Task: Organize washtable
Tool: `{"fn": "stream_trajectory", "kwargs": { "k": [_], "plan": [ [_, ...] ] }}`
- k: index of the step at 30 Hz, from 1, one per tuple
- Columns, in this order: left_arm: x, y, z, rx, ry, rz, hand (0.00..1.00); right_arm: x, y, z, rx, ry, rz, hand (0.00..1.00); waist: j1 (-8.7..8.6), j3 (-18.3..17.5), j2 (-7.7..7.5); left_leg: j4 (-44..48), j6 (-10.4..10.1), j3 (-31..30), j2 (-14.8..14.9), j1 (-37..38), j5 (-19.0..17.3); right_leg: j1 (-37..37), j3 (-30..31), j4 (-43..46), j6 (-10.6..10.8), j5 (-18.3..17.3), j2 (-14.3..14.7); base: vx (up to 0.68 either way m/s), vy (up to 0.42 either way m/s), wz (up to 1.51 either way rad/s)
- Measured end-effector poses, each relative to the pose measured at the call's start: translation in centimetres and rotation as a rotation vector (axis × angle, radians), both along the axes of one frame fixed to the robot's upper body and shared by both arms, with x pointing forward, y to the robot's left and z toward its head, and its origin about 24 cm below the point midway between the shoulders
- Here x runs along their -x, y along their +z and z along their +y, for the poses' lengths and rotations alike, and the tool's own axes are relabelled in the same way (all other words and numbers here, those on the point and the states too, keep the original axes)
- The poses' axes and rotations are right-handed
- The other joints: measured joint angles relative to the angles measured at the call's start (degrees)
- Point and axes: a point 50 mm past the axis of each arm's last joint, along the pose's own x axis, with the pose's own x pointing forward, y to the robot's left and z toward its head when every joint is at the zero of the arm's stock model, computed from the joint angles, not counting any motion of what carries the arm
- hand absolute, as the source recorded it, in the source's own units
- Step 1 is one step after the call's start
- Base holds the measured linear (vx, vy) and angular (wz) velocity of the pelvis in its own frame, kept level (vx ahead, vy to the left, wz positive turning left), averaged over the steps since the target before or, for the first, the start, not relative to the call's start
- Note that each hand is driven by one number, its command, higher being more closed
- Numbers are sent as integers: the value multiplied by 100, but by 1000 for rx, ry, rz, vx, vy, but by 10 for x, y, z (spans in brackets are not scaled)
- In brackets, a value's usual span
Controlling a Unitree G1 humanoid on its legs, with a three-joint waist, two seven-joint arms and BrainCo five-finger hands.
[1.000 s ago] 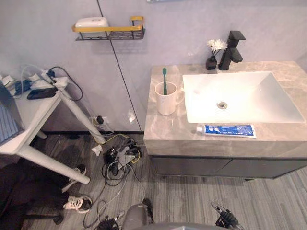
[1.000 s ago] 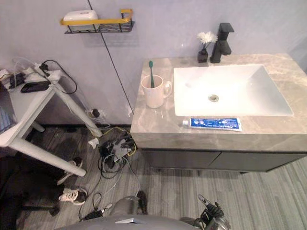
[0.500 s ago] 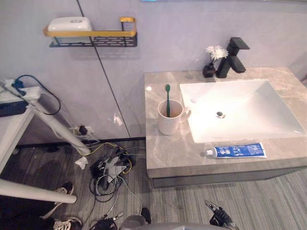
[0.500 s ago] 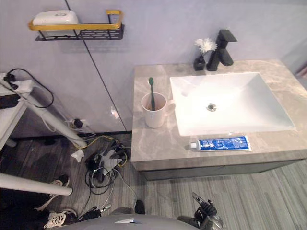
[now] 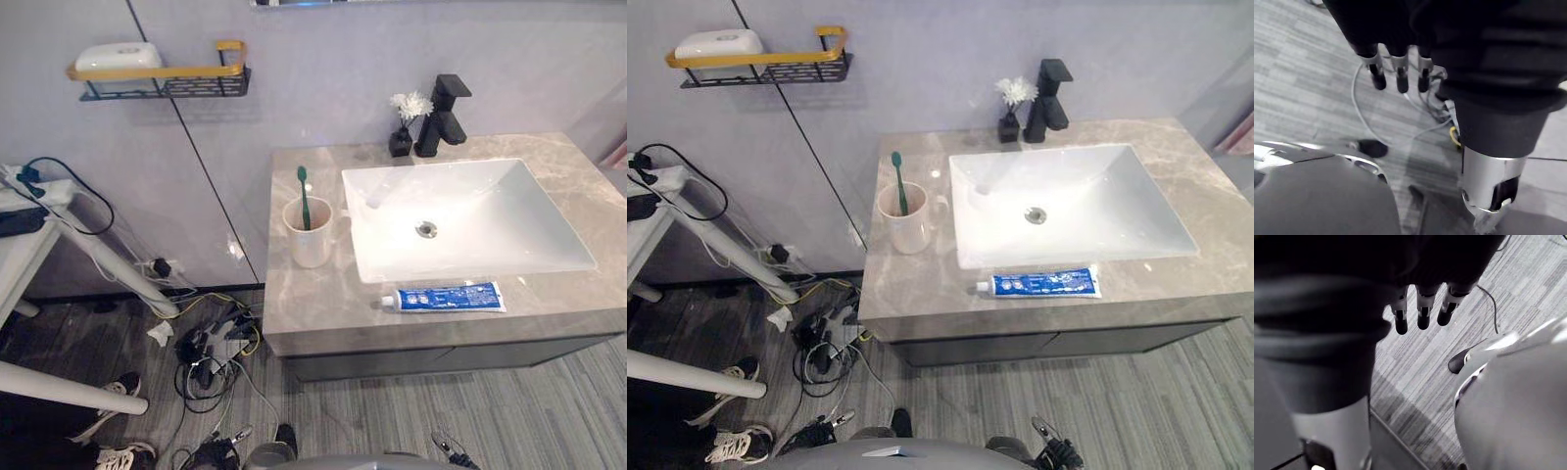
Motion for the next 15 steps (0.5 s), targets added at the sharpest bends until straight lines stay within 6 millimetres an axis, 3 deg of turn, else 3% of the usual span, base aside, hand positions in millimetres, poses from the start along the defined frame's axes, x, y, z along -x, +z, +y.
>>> {"fn": "stream_trajectory", "kwargs": {
  "k": [2, 11, 15],
  "plan": [
    [1, 0, 1, -2, -2, 1, 0, 7, 0, -2, 5, -9, 16, 0, 33, -5, -23, -18, -20, -66, 48, 27, 12, 108, -64, -115, -10, 5, 57, -23, -65, 26],
    [7, -1, 9, -11, -8, 33, 0, -10, 1, 0, -1, 43, -22, 0, 9, -70, -165, 8, -11, -68, -50, -37, 11, 224, -79, -497, 29, 204, 50, 25, 15, 1],
    [8, -1, 9, -5, 8, 30, 0, -8, 0, 3, -17, 10, -25, 0, -8, -59, -170, 5, -9, -179, -143, -51, 11, 337, -221, -624, 45, 245, -11, 24, 26, 14]
  ]
}}
